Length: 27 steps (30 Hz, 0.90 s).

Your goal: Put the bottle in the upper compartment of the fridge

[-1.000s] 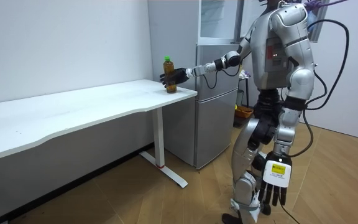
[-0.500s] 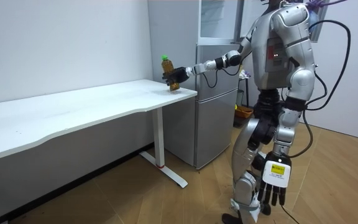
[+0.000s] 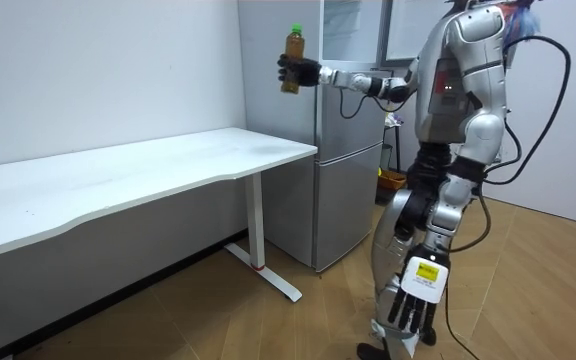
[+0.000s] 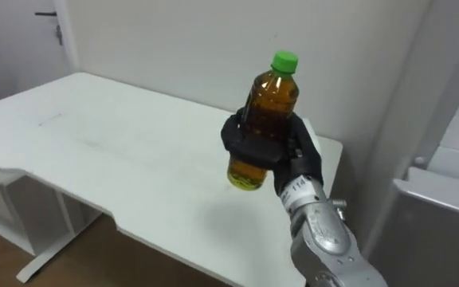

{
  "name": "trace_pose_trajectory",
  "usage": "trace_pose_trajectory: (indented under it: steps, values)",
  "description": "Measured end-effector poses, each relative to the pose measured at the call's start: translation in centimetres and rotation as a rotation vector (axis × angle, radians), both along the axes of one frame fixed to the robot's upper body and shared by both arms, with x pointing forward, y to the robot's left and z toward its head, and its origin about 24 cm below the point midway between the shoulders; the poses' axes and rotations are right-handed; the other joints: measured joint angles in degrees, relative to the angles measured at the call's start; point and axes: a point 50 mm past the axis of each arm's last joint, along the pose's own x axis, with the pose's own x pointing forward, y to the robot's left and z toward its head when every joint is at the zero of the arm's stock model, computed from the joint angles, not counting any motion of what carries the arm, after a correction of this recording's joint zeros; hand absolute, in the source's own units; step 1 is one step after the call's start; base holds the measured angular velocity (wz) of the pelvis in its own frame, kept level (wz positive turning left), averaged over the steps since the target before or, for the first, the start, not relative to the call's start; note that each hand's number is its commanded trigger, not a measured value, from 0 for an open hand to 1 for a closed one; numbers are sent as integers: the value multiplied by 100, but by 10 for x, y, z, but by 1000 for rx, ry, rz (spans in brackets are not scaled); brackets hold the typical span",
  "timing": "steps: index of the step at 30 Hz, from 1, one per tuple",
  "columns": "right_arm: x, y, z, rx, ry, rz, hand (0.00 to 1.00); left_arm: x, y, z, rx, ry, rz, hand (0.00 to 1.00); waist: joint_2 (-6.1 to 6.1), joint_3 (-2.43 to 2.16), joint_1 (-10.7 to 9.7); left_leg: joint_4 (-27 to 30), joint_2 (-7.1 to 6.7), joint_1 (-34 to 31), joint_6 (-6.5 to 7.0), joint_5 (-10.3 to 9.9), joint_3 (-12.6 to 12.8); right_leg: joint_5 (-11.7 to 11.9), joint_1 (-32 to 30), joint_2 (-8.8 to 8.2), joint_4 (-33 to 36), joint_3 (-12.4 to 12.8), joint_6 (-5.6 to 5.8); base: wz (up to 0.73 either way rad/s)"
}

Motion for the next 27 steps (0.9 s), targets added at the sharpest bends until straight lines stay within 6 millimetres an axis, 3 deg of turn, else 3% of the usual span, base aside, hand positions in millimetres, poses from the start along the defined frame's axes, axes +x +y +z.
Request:
trace_pose_trajectory:
  steps: [3,8,17,21,27]
  values:
    - [-4,-3,6,-22,-31,11,100,-4,2,0,12,12,-6,0,13,-12,-99,-83,29,100,-9,36,88,16,-3,9,21,116,-26,-23]
    - [-12,-3,27,-60,-118,64,100,-7,4,1,18,17,12,0,-80,-60,-319,-143,71,163,-13,56,219,23,-4,33,19,221,-38,-11]
    - [-26,-1,56,-103,-268,70,100,-6,3,1,12,13,17,0,-167,-13,-466,-226,92,354,-19,45,346,24,86,52,1,349,-39,-6]
    - [-34,0,69,-91,-334,93,100,-5,5,1,18,7,25,0,-179,14,-647,-230,97,341,-21,34,362,24,65,57,-1,355,-39,-2]
    - [-45,-27,85,-128,-398,27,100,-4,9,2,27,-14,50,0,-224,16,-763,-291,97,408,-20,35,430,24,54,62,4,468,-38,-8]
